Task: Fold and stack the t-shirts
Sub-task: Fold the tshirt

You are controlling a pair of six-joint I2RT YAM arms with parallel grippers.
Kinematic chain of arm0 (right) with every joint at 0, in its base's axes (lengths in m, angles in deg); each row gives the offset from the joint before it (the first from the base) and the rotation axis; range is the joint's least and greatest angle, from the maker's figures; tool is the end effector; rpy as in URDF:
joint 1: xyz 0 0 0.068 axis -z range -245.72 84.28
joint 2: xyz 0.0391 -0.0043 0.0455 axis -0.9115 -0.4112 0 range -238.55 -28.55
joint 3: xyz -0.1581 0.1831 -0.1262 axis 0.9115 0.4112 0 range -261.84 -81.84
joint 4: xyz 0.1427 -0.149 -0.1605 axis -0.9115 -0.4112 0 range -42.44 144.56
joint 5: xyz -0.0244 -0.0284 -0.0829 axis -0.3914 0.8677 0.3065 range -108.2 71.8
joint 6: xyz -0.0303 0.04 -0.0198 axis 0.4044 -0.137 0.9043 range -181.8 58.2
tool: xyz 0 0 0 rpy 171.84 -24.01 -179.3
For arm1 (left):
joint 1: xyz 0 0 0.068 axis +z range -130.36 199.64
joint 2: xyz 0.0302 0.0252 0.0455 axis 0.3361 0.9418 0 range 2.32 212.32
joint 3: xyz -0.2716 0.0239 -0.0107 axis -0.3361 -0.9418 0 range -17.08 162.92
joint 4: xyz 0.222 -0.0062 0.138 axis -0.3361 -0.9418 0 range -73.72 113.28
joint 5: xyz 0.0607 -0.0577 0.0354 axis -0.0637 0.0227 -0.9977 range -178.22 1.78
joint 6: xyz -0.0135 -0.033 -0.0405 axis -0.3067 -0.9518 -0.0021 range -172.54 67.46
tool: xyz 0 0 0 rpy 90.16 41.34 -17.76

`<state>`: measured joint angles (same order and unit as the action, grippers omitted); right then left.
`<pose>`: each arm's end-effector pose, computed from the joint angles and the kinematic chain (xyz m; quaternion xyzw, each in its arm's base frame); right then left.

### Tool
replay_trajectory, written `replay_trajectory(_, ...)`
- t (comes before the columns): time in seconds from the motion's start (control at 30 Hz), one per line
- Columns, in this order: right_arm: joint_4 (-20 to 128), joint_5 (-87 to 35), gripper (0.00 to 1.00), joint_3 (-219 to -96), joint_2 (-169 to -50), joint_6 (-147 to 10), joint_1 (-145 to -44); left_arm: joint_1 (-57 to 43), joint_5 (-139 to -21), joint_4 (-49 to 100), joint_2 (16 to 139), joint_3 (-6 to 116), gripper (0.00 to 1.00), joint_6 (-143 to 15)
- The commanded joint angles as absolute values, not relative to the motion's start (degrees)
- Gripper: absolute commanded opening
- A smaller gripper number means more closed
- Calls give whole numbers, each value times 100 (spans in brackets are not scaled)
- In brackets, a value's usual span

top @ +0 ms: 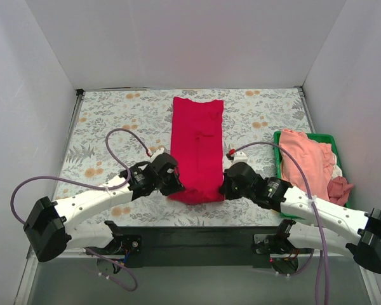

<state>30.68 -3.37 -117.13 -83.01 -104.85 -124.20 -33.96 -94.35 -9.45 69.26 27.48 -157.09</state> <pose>0.1108 0.1630 0.2305 -0.0712 0.9082 0.2311 0.3415 0.1386 -0.1817 0.2289 -0.4243 0.8531 -0.2843 0.1069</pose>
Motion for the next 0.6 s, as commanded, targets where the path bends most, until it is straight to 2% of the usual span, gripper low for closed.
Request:
replay_trajectory(0.0, 3372, -272, 1, -12332, -8716, -9451, -11892, -2801, -9482, -704, 7149, 3107, 0, -15239)
replay_trajectory(0.27, 3724, -729, 1, -13562, -9893, -8685, -10906, -1913, -9384, -431, 8071, 4030, 0, -14606)
replay_trajectory(0.57, 4023, -1415, 1, -14319, -11097, -8474, -10000, -1192, -9244, -361, 9310, 5023, 0, -14237)
